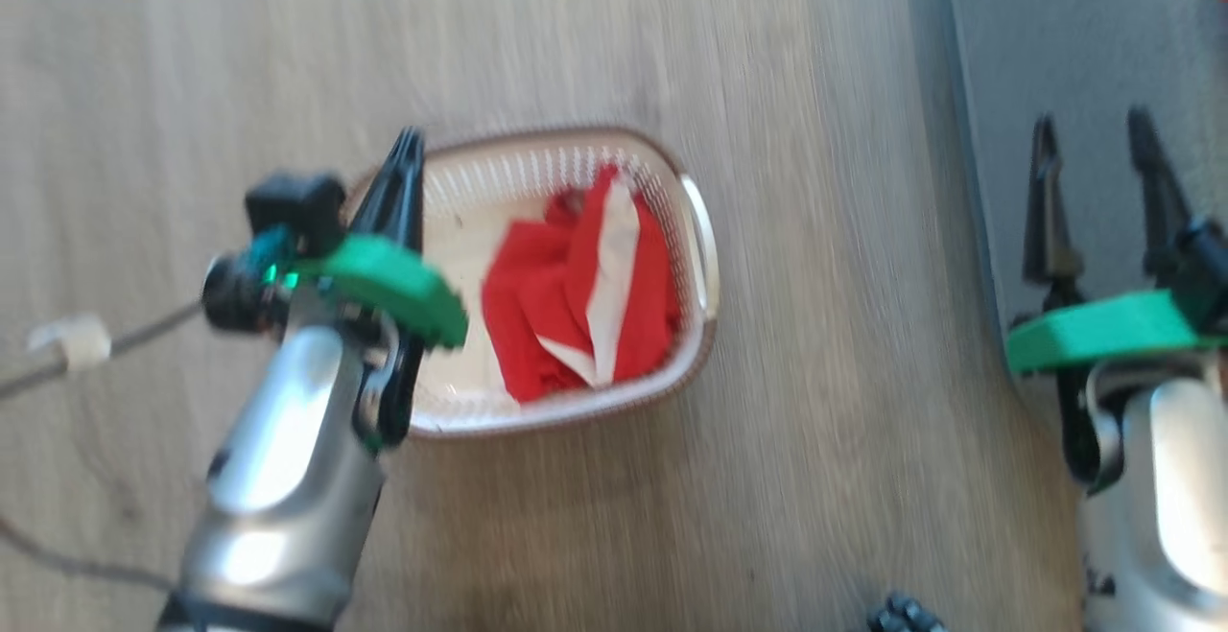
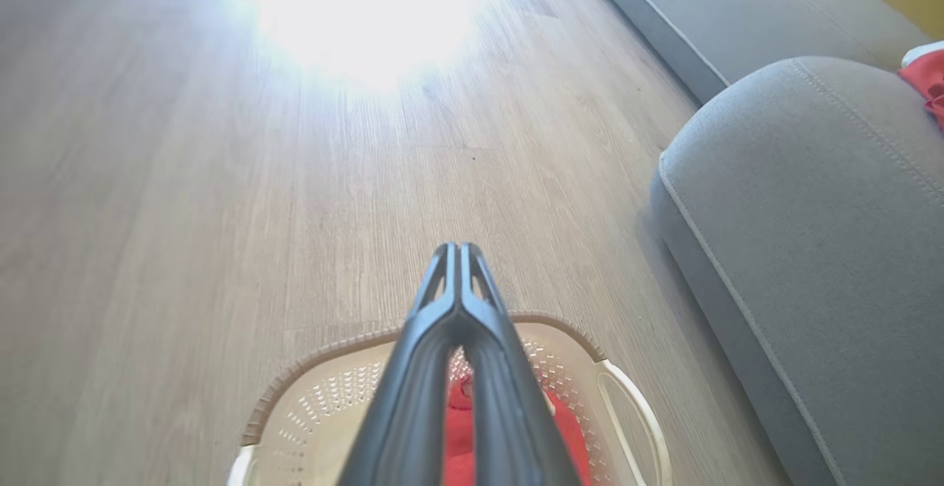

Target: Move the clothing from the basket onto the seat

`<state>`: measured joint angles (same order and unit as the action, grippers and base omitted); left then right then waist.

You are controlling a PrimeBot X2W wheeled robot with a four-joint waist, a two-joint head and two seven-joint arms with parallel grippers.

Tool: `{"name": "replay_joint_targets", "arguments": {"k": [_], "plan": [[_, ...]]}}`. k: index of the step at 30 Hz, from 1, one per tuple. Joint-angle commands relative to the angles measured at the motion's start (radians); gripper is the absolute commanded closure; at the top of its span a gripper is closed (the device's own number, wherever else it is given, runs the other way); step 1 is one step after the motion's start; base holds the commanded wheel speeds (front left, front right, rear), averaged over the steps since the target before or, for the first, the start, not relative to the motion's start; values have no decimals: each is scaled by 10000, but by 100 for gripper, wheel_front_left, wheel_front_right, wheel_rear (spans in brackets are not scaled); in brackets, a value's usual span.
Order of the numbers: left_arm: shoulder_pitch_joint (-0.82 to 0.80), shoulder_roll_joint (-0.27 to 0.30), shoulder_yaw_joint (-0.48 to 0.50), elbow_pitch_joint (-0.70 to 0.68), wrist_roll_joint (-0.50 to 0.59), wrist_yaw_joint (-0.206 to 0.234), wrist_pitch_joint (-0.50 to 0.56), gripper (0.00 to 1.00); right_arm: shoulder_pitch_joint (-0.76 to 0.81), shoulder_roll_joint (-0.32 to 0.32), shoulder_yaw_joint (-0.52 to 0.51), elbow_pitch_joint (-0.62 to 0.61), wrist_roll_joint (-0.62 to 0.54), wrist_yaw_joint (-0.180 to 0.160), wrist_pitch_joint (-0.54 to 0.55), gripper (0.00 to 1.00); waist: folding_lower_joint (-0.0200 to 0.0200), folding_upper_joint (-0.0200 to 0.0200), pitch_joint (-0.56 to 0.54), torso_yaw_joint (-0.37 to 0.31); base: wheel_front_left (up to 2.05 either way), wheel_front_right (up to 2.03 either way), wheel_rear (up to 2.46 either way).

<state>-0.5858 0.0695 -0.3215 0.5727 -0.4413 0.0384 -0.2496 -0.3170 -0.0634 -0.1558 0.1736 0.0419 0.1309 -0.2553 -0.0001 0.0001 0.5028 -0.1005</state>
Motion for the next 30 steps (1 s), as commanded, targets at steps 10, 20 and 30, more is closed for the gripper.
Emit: {"name": "replay_joint_targets", "arguments": {"k": [10,20,30], "plan": [[2510,122,2196,-2150,1316,-322,-121,0,1221,-327,480,167,-177,-2,-65,0,1,-1,-3001,1133,0,0,0],[4419,-121,3680,-3342,1917,-584,-122,0,2264,-462,509,332,-201,-2,-65,0,1,-1,-4322,1612,0,0,0],[5001,-155,4398,-3123,2305,-924,-122,0,2944,-121,625,419,-127,-2,-65,0,1,-1,-4980,1522,0,0,0]]}}
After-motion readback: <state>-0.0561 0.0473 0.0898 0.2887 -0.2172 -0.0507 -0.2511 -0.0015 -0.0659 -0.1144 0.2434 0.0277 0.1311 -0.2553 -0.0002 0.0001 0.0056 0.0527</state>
